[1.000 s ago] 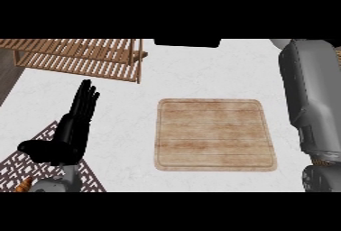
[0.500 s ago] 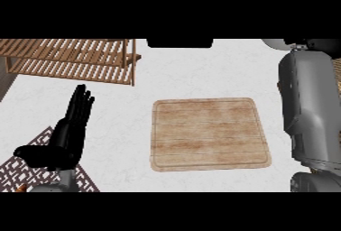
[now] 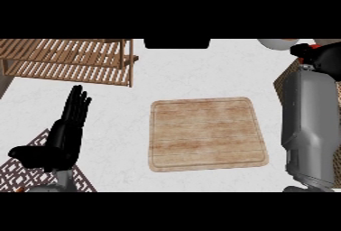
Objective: Pick the tomato from the cutting board and place it in the basket
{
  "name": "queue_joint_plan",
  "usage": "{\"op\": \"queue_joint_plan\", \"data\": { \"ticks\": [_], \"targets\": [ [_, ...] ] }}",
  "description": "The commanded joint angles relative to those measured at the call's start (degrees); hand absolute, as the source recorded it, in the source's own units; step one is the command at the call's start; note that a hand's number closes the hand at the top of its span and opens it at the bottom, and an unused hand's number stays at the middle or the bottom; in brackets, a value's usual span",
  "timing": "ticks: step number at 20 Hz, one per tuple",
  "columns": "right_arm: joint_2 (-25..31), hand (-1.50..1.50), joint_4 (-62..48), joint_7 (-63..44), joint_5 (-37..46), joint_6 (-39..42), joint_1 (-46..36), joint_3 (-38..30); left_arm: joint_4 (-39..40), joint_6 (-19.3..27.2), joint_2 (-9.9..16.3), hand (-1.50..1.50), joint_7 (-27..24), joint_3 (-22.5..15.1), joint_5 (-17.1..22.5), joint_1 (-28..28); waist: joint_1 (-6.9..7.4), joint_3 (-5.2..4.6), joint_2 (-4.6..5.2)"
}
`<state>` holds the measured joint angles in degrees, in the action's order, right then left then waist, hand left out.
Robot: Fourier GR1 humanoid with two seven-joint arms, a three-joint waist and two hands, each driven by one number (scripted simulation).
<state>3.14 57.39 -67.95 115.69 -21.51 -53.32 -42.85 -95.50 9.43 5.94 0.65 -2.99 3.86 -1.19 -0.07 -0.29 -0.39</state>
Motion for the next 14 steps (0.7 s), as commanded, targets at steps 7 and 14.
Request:
{"op": "queue_joint_plan", "data": {
  "ticks": [7,14],
  "targets": [
    [-2.43,1.5,4.11,-4.01,-3.29,-2.79,7.39,-4.29,0.45,-0.05,-0.63,0.0,-0.91,-0.04,-0.53,-0.23,0.17,0.29,0.5],
    [-3.1,1.5,8.19,-2.93,-7.47,-5.04,13.85,-2.53,0.61,0.34,-2.24,0.0,-1.18,-1.78,-1.5,0.32,0.13,0.29,0.4]
  ]
}}
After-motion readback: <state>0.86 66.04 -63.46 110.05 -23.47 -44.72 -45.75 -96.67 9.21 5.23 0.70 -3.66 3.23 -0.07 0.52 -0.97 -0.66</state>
